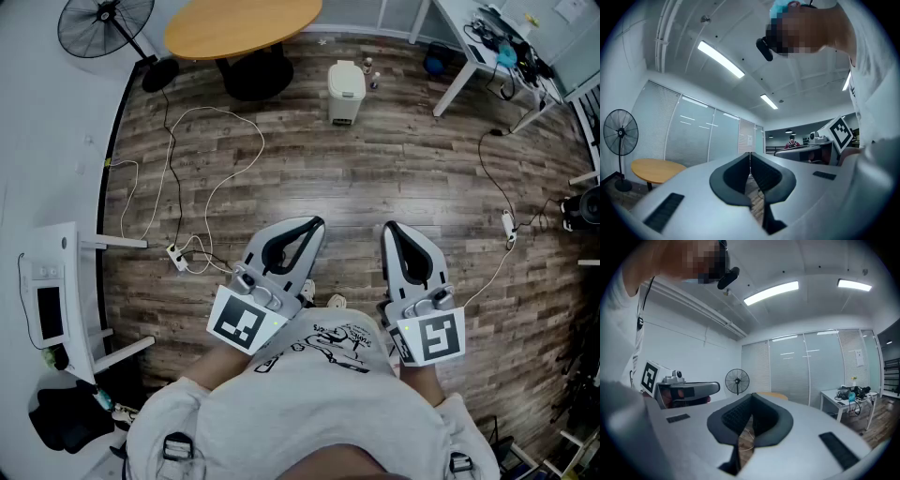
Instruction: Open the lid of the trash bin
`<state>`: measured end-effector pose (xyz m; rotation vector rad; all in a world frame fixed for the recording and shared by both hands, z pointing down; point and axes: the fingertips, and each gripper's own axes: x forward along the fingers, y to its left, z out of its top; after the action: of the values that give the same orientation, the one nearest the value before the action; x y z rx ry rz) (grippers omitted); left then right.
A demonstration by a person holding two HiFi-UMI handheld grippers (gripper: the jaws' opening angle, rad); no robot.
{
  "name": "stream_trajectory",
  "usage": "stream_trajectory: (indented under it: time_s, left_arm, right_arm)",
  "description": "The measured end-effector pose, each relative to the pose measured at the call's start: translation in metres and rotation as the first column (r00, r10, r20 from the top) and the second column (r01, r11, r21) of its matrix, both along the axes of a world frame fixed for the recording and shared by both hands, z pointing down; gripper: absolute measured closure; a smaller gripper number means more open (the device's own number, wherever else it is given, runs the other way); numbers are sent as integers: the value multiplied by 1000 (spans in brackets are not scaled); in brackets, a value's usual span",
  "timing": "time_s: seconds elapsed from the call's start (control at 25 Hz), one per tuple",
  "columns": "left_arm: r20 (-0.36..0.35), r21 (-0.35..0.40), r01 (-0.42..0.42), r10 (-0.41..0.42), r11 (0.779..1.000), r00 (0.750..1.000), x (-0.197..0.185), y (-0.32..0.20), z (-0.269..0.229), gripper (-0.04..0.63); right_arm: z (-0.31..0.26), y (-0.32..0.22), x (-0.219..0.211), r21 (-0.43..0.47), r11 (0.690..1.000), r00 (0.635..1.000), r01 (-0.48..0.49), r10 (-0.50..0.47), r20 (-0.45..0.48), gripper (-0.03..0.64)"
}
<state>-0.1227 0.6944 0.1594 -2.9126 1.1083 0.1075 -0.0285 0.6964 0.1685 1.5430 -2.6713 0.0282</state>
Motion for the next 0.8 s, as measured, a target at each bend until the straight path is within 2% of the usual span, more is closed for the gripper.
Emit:
stream_trajectory:
  time_s: [0.2,0.36,0.8]
  left_arm:
    - [-21,3,-19,19,1000,1000,-9,13,-6,575]
    - [-40,-2,-22,21,1000,999,-26,21,-5,575]
    - [-36,-33,-41,40,999,999,-65,13,4,575]
  right_arm:
    - [-3,12,-13,12,1000,1000,-3,3,-16,612]
    - [-5,18,-24,26,999,999,-36,35,13,611]
    - [5,8,-57,-3,998,998,-61,61,-8,611]
